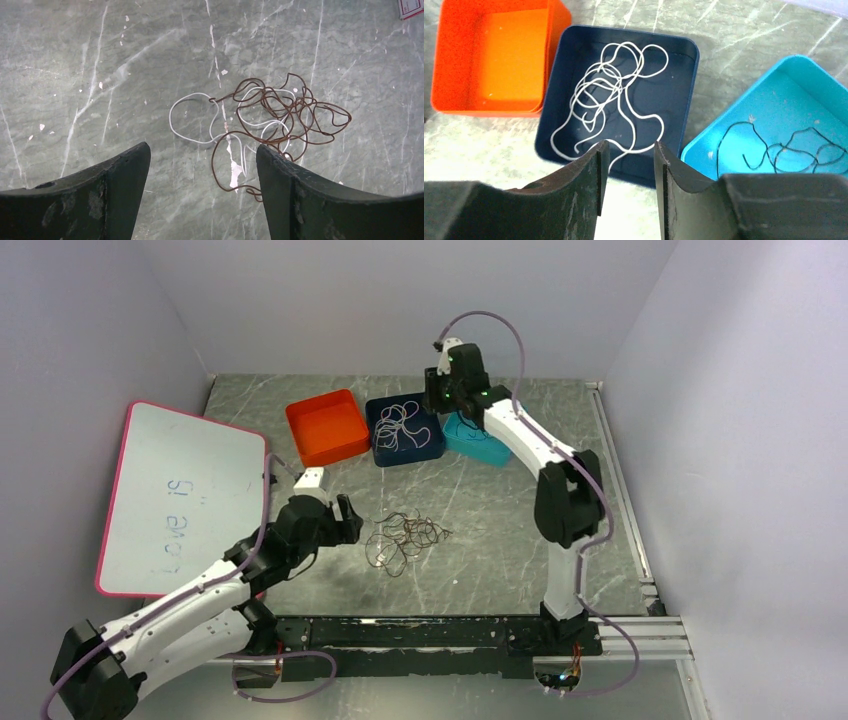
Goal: Untangle the cables
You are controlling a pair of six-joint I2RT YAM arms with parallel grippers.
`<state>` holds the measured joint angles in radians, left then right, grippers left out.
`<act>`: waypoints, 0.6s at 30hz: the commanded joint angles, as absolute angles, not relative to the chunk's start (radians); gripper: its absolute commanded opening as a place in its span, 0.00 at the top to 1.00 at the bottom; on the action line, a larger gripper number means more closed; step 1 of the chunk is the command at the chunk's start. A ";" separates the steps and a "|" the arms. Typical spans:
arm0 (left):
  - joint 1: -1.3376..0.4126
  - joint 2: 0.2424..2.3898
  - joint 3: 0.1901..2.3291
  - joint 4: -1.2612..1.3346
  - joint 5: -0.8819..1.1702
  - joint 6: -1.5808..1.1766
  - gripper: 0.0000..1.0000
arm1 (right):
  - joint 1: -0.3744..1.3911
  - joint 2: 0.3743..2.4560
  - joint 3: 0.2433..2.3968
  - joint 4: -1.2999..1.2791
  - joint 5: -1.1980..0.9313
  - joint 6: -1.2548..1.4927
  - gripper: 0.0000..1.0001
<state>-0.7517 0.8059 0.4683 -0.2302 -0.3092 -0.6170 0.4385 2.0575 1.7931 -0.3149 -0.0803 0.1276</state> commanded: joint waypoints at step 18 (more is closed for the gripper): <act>-0.750 0.882 0.472 -0.023 -0.170 -0.534 0.19 | 0.525 1.523 1.254 -0.382 -0.188 0.195 0.55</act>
<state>-0.7517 0.8707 0.4683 -0.1200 -0.2287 -0.5671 0.4995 1.5757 1.2774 -0.3027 -0.1398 0.1951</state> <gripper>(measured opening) 0.817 0.448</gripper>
